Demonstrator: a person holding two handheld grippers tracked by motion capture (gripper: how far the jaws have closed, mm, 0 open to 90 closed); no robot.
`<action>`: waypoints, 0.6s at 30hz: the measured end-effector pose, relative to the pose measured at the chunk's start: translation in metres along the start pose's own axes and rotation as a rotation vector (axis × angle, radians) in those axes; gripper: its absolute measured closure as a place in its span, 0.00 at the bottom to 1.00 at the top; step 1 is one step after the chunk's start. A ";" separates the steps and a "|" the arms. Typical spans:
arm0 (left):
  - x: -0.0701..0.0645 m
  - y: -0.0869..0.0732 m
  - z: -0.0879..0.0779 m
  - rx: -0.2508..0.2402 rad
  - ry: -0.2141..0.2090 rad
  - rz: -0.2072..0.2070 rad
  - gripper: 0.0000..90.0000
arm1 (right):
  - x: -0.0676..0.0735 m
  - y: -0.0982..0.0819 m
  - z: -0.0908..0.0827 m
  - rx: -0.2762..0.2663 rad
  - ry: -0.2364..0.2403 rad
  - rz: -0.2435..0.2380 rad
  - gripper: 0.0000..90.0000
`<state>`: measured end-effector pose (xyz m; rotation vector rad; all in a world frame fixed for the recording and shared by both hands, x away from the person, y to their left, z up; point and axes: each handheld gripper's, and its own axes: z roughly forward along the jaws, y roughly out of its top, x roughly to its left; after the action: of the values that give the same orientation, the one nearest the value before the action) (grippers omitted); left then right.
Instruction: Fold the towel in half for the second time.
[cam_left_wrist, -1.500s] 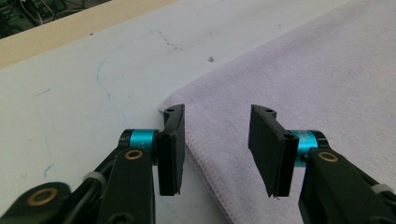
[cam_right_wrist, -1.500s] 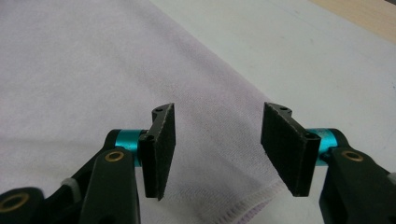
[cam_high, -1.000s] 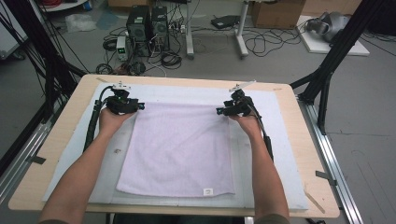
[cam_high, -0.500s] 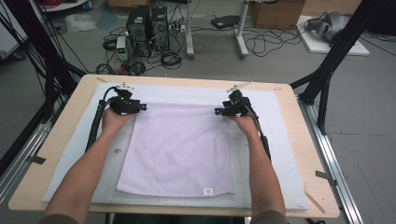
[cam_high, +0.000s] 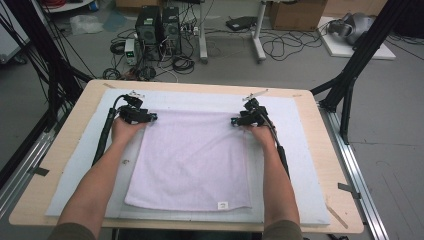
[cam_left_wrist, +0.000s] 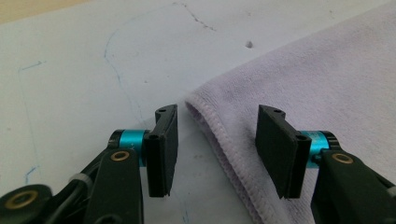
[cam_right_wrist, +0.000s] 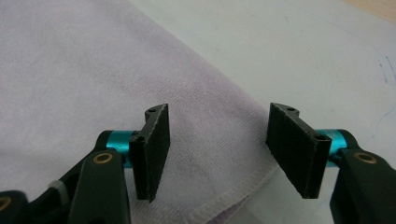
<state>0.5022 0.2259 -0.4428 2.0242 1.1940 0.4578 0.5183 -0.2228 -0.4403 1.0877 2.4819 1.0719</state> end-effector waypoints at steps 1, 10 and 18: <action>0.000 0.000 0.000 0.002 0.002 0.002 0.55 | 0.000 0.000 0.000 -0.002 -0.003 0.011 0.44; -0.001 0.007 0.002 -0.013 -0.003 -0.017 0.56 | -0.008 -0.003 -0.007 0.003 -0.056 0.021 0.41; -0.001 0.007 0.006 0.011 -0.019 -0.047 0.79 | -0.010 -0.006 -0.006 0.011 -0.064 0.049 0.54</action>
<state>0.5099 0.2202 -0.4413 2.0005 1.2326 0.4095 0.5191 -0.2359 -0.4413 1.1724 2.4271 1.0211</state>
